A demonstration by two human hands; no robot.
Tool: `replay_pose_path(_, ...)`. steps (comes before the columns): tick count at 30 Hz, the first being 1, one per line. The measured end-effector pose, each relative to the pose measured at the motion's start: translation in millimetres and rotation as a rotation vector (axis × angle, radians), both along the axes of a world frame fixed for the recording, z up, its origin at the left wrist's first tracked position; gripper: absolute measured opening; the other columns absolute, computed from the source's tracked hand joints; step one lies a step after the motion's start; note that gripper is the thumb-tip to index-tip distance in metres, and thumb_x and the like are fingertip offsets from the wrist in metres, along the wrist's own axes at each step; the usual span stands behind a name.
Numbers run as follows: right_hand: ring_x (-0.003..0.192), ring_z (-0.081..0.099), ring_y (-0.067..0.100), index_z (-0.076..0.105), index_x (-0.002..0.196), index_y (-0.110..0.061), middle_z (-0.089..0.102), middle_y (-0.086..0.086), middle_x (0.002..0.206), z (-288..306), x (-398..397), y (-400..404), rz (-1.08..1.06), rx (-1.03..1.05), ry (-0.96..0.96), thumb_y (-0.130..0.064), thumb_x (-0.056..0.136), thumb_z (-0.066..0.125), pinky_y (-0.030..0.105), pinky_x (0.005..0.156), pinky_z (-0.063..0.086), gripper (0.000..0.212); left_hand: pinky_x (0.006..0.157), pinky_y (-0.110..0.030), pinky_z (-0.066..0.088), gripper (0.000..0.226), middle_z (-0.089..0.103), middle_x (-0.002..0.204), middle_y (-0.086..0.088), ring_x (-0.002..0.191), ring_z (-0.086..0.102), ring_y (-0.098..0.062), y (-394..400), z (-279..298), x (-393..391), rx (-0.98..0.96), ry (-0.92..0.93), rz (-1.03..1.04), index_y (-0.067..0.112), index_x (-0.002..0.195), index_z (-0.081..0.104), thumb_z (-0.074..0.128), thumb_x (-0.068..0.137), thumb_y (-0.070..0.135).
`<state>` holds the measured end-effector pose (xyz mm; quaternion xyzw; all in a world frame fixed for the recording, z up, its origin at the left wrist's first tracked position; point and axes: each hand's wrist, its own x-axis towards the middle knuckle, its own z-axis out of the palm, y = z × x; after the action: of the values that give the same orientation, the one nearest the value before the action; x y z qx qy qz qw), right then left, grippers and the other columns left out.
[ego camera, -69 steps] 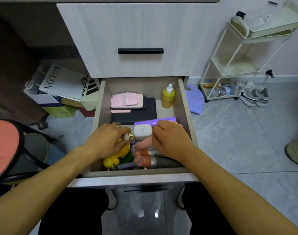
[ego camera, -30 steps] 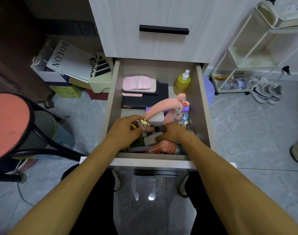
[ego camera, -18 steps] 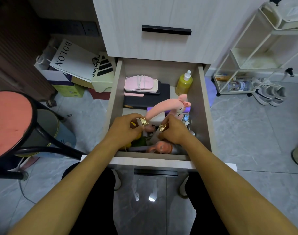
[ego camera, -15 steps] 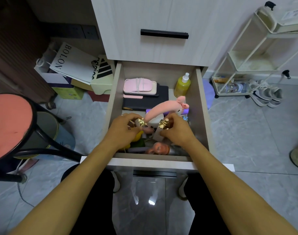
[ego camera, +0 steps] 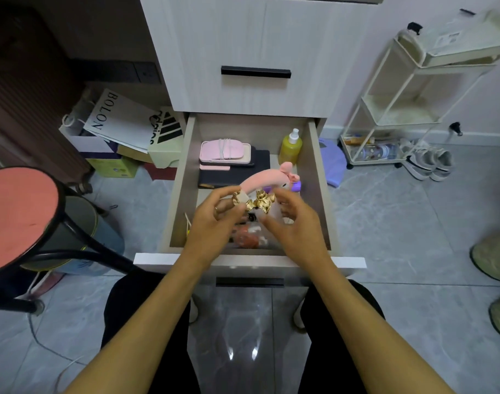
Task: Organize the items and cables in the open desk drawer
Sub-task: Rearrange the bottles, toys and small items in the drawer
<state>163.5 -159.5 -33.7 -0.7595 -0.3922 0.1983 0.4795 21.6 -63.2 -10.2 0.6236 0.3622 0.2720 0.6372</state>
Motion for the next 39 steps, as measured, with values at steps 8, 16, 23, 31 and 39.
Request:
replay_pose_path(8, 0.123, 0.051, 0.014, 0.054, 0.135, -0.011, 0.057, 0.003, 0.133, -6, -2, -6, 0.1, 0.032, -0.269, -0.018, 0.088, 0.07, 0.028, 0.107, 0.041, 0.05, 0.059, -0.02, 0.056, 0.028, 0.072, 0.087, 0.022, 0.077, 0.071, -0.002, -7, 8, -4, -0.082, -0.046, 0.105, 0.014, 0.125, 0.053, 0.052, 0.099, 0.006)
replay_pose_path(16, 0.124, 0.05, 0.022, 0.051, 0.138, -0.009, 0.055, 0.009, 0.134, -6, -7, -8, 0.218, -0.031, -0.421, -0.012, 0.088, 0.067, 0.022, 0.103, 0.031, 0.052, 0.075, -0.032, 0.059, 0.026, 0.072, 0.105, -0.002, 0.097, 0.07, -0.018, -4, -4, -5, -0.045, 0.009, 0.083, 0.019, 0.114, 0.061, 0.066, 0.09, 0.011)
replay_pose_path(23, 0.123, 0.052, 0.026, 0.053, 0.136, -0.007, 0.057, 0.011, 0.133, -6, -8, -7, 0.214, -0.052, -0.442, -0.01, 0.086, 0.069, 0.027, 0.103, 0.031, 0.052, 0.072, -0.01, 0.052, 0.02, 0.068, 0.095, 0.008, 0.087, 0.066, 0.005, -8, -6, -1, 0.175, 0.078, 0.16, 0.018, 0.101, 0.063, 0.07, 0.086, 0.007)
replay_pose_path(31, 0.122, 0.051, 0.024, 0.054, 0.134, -0.008, 0.057, 0.01, 0.131, -8, -6, -7, 0.195, -0.045, -0.415, -0.009, 0.086, 0.069, 0.025, 0.104, 0.032, 0.051, 0.074, -0.026, 0.059, 0.023, 0.073, 0.097, 0.003, 0.09, 0.071, -0.009, -6, -10, 1, 0.149, 0.086, 0.129, 0.026, 0.093, 0.063, 0.072, 0.085, 0.008)
replay_pose_path(39, 0.116, 0.057, 0.009, 0.062, 0.127, -0.02, 0.064, -0.005, 0.124, 3, 12, 2, 0.124, 0.036, 0.038, -0.018, 0.083, 0.076, 0.031, 0.1, 0.049, 0.046, 0.088, -0.036, 0.057, 0.05, 0.069, 0.116, 0.009, 0.104, 0.068, -0.011, 17, 1, 0, -0.106, 0.106, -0.198, 0.034, 0.124, 0.053, 0.074, 0.084, 0.013)
